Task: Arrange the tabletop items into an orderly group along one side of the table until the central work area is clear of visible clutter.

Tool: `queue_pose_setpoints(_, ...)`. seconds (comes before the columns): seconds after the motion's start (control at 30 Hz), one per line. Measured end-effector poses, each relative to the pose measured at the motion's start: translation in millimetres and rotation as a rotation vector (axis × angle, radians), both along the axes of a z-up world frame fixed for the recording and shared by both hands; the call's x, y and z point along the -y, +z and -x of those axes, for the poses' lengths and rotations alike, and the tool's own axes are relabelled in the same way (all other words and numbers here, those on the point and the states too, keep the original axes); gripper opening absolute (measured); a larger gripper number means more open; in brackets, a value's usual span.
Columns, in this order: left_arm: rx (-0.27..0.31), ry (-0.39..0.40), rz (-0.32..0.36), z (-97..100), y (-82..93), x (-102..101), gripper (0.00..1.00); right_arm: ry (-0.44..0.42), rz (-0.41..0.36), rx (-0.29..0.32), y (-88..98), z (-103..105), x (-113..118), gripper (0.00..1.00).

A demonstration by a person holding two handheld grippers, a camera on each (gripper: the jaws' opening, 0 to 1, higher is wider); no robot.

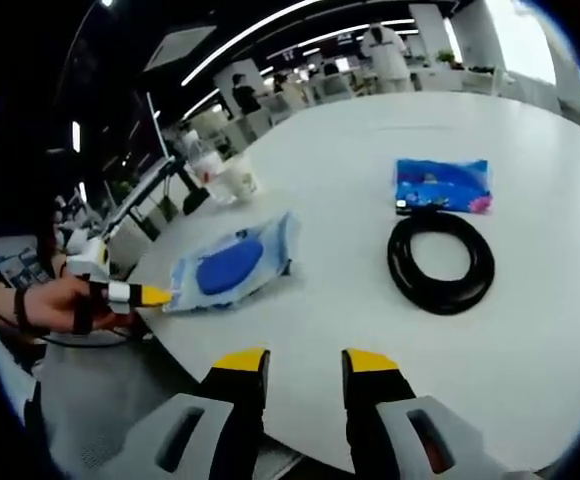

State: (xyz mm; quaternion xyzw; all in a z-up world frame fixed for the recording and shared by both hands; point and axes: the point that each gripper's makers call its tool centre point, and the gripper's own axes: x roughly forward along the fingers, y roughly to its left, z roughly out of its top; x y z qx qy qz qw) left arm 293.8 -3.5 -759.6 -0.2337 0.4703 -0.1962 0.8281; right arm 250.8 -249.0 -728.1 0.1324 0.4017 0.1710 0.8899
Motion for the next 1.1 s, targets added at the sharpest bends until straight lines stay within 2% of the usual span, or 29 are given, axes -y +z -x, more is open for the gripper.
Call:
queue_pose_setpoints(0.17,0.004,0.004,-0.014,2.6,-0.3,-12,0.0,0.019,0.002,-0.007,0.2,3,-4,0.27)
queue_pose_setpoints(0.47,0.01,0.036,-0.03,-11.2,-0.4,-32,0.01,0.029,-0.013,-0.016,-0.5,-2,-14,0.27)
queue_pose_setpoints(0.6,0.017,0.037,-0.04,-17.1,0.2,-39,0.03,0.05,-0.017,-0.015,2.1,-7,-23,0.27)
queue_pose_setpoints(0.87,0.011,0.048,-0.013,-17.7,-1.3,-46,0.1,0.043,-0.068,-0.028,2.0,-19,-38,0.26)
queue_pose_setpoints(1.1,0.042,-0.008,-0.044,-8.5,3.8,-49,0.14,0.047,-0.091,-0.039,-0.1,-28,-48,0.26)
